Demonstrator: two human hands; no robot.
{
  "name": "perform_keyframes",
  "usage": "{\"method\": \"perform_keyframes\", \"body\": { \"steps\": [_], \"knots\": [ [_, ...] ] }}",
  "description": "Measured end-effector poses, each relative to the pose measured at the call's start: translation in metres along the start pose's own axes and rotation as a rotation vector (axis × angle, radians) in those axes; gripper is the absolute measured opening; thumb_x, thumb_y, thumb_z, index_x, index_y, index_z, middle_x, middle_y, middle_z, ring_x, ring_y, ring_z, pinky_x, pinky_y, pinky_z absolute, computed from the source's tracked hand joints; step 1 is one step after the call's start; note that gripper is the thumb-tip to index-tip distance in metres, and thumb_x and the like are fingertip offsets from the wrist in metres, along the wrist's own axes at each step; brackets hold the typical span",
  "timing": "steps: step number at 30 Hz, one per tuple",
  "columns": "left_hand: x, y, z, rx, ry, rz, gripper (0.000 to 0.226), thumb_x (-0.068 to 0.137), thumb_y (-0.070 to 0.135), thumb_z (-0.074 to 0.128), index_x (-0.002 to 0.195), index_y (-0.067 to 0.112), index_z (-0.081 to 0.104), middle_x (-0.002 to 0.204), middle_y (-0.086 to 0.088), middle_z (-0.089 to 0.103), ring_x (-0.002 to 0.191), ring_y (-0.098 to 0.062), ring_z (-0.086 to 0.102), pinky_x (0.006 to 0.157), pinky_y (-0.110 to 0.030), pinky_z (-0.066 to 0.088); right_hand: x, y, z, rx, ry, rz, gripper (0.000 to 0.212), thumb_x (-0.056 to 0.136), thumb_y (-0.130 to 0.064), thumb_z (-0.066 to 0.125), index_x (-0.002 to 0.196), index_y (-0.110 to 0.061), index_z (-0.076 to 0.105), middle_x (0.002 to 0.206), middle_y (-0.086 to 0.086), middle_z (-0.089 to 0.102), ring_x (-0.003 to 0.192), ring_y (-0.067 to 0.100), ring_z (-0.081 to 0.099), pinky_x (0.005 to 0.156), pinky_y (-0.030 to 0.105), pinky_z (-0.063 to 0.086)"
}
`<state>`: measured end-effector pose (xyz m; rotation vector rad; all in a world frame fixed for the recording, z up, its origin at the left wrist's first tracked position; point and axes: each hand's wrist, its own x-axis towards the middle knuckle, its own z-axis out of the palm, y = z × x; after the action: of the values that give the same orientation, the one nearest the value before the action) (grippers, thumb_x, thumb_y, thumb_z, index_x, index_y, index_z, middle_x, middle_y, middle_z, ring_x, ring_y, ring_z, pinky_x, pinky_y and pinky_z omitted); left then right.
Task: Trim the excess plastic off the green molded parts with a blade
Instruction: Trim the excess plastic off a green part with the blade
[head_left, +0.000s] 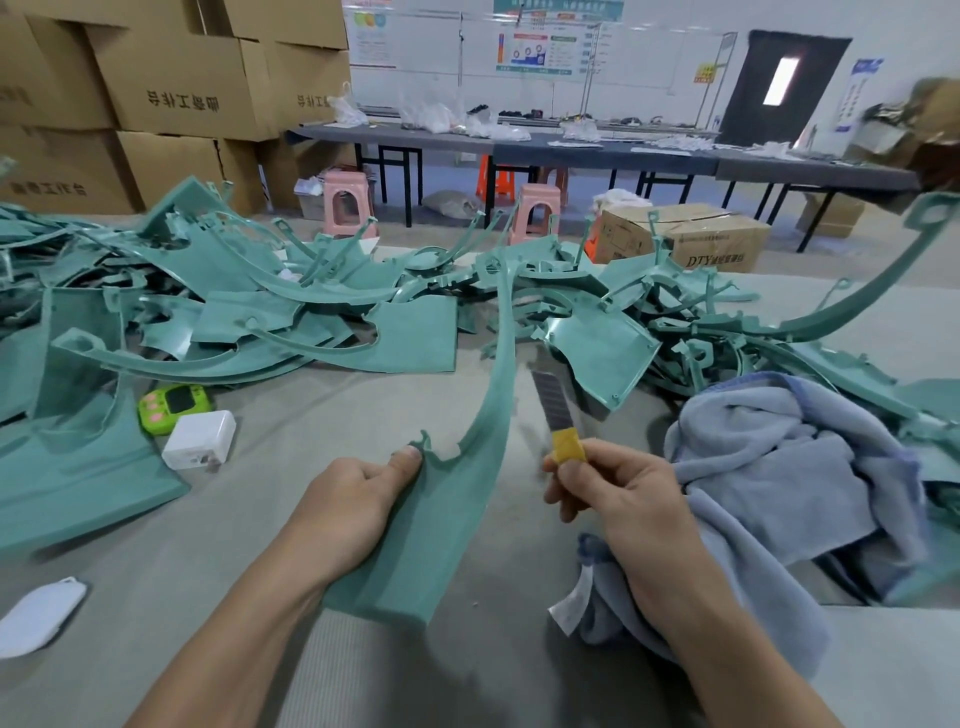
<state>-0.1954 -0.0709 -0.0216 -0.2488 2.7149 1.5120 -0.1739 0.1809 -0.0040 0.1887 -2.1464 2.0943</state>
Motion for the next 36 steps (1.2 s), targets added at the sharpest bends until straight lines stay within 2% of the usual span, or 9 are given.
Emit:
{"method": "perform_keyframes", "body": {
  "steps": [3, 6, 8, 12, 16, 20, 26, 32, 36],
  "knots": [
    [0.001, -0.002, 0.001, 0.028, 0.032, 0.001, 0.066, 0.092, 0.073, 0.045, 0.051, 0.021, 0.041, 0.047, 0.005, 0.048, 0.046, -0.016, 0.05, 0.057, -0.033, 0.036, -0.006, -0.004, 0.008, 0.1, -0.042, 0.082, 0.026, 0.099, 0.0, 0.059, 0.083, -0.007, 0.078, 0.08, 0.017, 0.074, 0.073, 0.023, 0.064, 0.071, 0.032, 0.053],
    [0.001, -0.004, 0.002, 0.115, 0.09, 0.014, 0.068, 0.085, 0.081, 0.038, 0.052, 0.021, 0.047, 0.046, 0.007, 0.053, 0.054, -0.021, 0.058, 0.061, -0.034, 0.041, -0.009, -0.01, 0.013, 0.339, -0.125, 0.234, 0.018, 0.097, -0.008, 0.057, 0.085, -0.004, 0.07, 0.109, 0.013, 0.076, 0.101, 0.022, 0.071, 0.084, 0.033, 0.055],
    [0.002, -0.005, 0.001, 0.138, 0.159, 0.007, 0.07, 0.08, 0.082, 0.034, 0.057, 0.02, 0.055, 0.05, 0.008, 0.06, 0.062, -0.022, 0.063, 0.065, -0.034, 0.046, -0.011, -0.014, 0.014, 0.51, -0.227, 0.308, 0.011, 0.093, -0.014, 0.057, 0.088, -0.005, 0.062, 0.127, 0.011, 0.072, 0.122, 0.021, 0.066, 0.092, 0.038, 0.056],
    [0.003, -0.002, 0.003, 0.166, 0.313, -0.033, 0.058, 0.092, 0.074, 0.039, 0.063, 0.033, 0.067, 0.057, 0.005, 0.065, 0.067, -0.02, 0.062, 0.06, -0.033, 0.042, -0.016, -0.017, 0.02, 0.593, -0.361, 0.326, 0.01, 0.094, -0.012, 0.055, 0.089, -0.004, 0.055, 0.139, 0.011, 0.065, 0.134, 0.024, 0.058, 0.106, 0.051, 0.049],
    [0.004, -0.002, 0.002, 0.211, 0.403, -0.077, 0.068, 0.094, 0.071, 0.037, 0.063, 0.018, 0.066, 0.062, 0.004, 0.064, 0.064, -0.016, 0.056, 0.055, -0.031, 0.033, -0.021, -0.015, 0.028, 0.596, -0.438, 0.302, 0.01, 0.098, -0.01, 0.055, 0.092, -0.003, 0.052, 0.146, 0.012, 0.059, 0.137, 0.028, 0.054, 0.116, 0.06, 0.036],
    [0.004, -0.003, -0.001, 0.292, 0.473, -0.089, 0.066, 0.094, 0.072, 0.033, 0.066, 0.022, 0.066, 0.063, 0.007, 0.06, 0.061, -0.01, 0.047, 0.055, -0.032, 0.029, -0.024, -0.013, 0.033, 0.612, -0.454, 0.3, 0.014, 0.094, -0.013, 0.06, 0.087, -0.001, 0.059, 0.149, 0.01, 0.056, 0.138, 0.03, 0.053, 0.118, 0.063, 0.032],
    [0.001, -0.002, -0.001, 0.378, 0.528, -0.074, 0.066, 0.093, 0.075, 0.028, 0.068, 0.025, 0.063, 0.066, 0.005, 0.06, 0.069, -0.027, 0.053, 0.064, -0.035, 0.036, -0.023, -0.011, 0.035, 0.607, -0.447, 0.309, 0.014, 0.094, -0.013, 0.061, 0.083, -0.005, 0.066, 0.149, 0.011, 0.056, 0.138, 0.03, 0.053, 0.117, 0.06, 0.034],
    [0.002, -0.004, -0.005, 0.402, 0.551, -0.091, 0.067, 0.093, 0.076, 0.025, 0.07, 0.025, 0.062, 0.065, 0.005, 0.057, 0.065, -0.024, 0.05, 0.062, -0.035, 0.035, -0.024, -0.011, 0.032, 0.58, -0.437, 0.388, 0.013, 0.089, -0.016, 0.066, 0.08, -0.01, 0.074, 0.139, 0.014, 0.064, 0.132, 0.029, 0.06, 0.103, 0.043, 0.054],
    [0.005, -0.006, -0.009, 0.359, 0.493, -0.128, 0.065, 0.092, 0.076, 0.031, 0.07, 0.025, 0.064, 0.065, 0.008, 0.057, 0.061, -0.018, 0.047, 0.06, -0.034, 0.033, -0.024, -0.012, 0.029, 0.521, -0.351, 0.445, 0.008, 0.088, -0.009, 0.062, 0.085, -0.003, 0.068, 0.123, 0.024, 0.07, 0.123, 0.034, 0.065, 0.099, 0.044, 0.055]
  ]
}}
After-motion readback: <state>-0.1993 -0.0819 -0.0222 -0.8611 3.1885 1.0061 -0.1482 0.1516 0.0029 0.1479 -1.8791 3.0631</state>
